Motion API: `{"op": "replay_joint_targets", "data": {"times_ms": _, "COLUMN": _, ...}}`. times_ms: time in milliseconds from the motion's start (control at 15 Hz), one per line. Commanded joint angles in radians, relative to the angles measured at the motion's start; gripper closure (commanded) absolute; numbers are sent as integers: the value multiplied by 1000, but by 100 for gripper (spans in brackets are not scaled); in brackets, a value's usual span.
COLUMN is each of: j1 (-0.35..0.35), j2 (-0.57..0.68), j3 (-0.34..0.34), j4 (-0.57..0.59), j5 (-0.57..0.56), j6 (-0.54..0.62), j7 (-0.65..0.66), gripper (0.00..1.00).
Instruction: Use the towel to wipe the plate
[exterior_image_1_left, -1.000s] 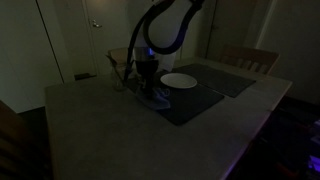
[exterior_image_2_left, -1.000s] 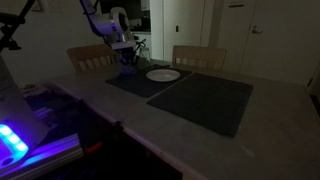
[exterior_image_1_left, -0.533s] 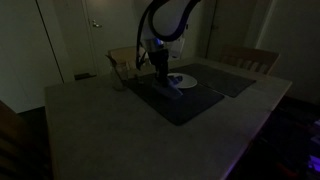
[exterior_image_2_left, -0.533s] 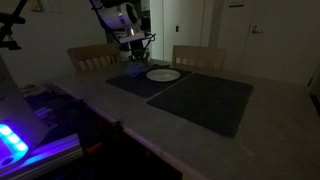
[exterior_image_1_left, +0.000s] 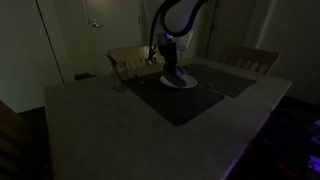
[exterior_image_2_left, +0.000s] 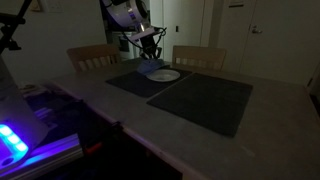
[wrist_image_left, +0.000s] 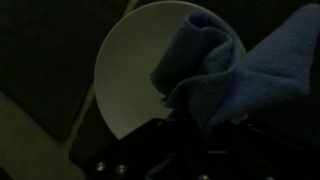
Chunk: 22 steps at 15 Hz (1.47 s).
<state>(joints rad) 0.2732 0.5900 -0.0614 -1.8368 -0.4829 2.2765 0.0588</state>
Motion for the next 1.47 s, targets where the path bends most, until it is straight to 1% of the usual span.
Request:
{"op": "replay_joint_targets", "data": {"times_ms": 0, "j1": 9, "j2": -4, "j3": -57, "j4": -41, "j5": -131, "j6": 110, "j7": 130, "gripper": 97}}
{"op": "replay_joint_targets", "data": {"times_ms": 133, "j1": 12, "j2": 3, "j3": -84, "j4": -52, "j5": -202, "j6": 137, "j7": 215, "gripper": 97}}
{"op": "replay_joint_targets", "data": {"times_ms": 267, "j1": 19, "j2": 9, "j3": -104, "j4": -63, "j5": -281, "j6": 121, "j7": 288, "gripper": 97}}
{"op": "replay_joint_targets", "data": {"times_ms": 467, "j1": 9, "j2": 16, "j3": -98, "j4": -83, "j5": -359, "j6": 81, "j7": 353, "gripper": 97}}
{"op": "replay_joint_targets", "data": {"times_ms": 600, "j1": 4, "j2": 18, "j3": -95, "j4": -104, "j5": -397, "j6": 87, "j7": 414, "gripper": 97}}
{"op": "replay_joint_targets", "data": {"times_ms": 867, "j1": 4, "j2": 20, "j3": -89, "j4": -145, "j5": -444, "j6": 100, "j7": 570, "gripper": 97}}
{"op": "replay_joint_targets", "data": {"times_ms": 1067, "j1": 1, "j2": 25, "j3": -72, "j4": -167, "j5": -468, "j6": 100, "j7": 665, "gripper": 97}}
{"op": "replay_joint_targets", "data": {"times_ms": 1400, "j1": -5, "j2": 31, "j3": -39, "j4": -181, "j5": -476, "j6": 117, "j7": 821, "gripper": 97}}
